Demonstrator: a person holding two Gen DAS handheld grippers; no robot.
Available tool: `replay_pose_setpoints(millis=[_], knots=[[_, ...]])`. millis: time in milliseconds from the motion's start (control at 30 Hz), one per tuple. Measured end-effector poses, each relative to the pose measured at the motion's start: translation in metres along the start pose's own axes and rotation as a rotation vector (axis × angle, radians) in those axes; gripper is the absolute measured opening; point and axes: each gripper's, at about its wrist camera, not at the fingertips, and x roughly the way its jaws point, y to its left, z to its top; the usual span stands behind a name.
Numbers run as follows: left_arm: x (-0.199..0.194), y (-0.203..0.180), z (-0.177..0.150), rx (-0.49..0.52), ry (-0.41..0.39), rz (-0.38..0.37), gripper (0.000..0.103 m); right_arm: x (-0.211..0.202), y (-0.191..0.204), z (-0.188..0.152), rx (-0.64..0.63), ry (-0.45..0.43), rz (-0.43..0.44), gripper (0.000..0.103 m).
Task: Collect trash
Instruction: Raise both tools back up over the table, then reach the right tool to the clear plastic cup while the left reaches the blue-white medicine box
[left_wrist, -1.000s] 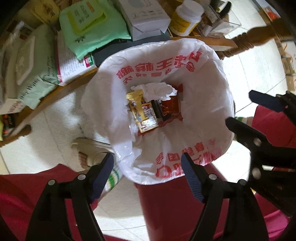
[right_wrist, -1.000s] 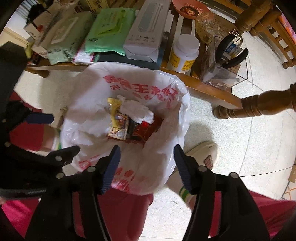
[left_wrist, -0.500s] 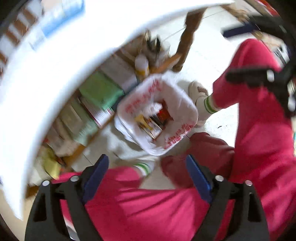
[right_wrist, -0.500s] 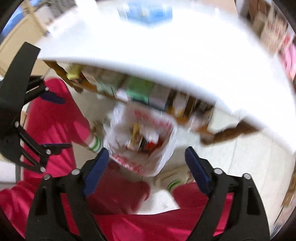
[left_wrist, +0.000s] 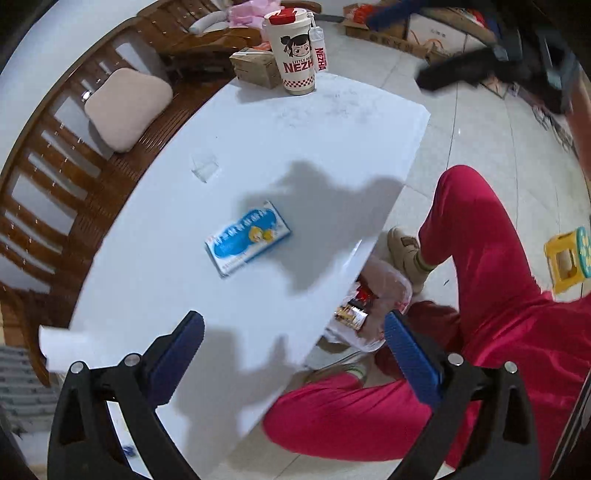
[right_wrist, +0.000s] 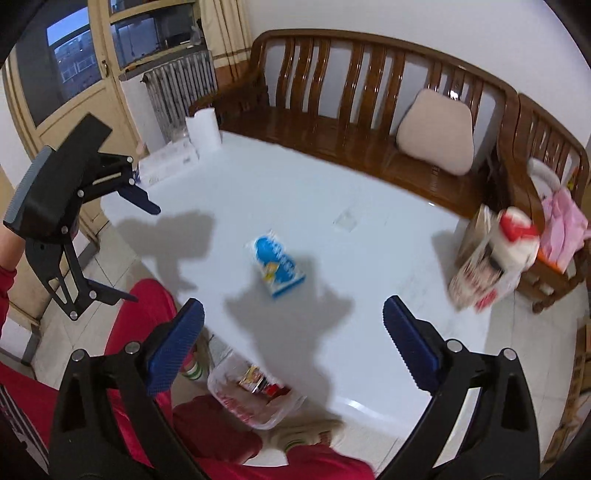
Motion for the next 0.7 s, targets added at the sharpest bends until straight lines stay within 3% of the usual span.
replay_pose_setpoints(millis=[300, 500, 700], knots=[[0.029, 0.010, 0.021, 0.249, 0.103, -0.073, 0.095, 0.019, -0.050, 0.060, -0.080, 0.037, 0.023, 0.095], [0.047, 0.026, 0.032, 0.300, 0.111, -0.127, 0.095, 0.047, -0.068, 0.084, -0.077, 0.067, 0.027, 0.095], [0.076, 0.029, 0.040, 0.366, 0.138, -0.154, 0.095, 0.104, -0.069, 0.098, -0.133, 0.162, 0.029, 0.095]])
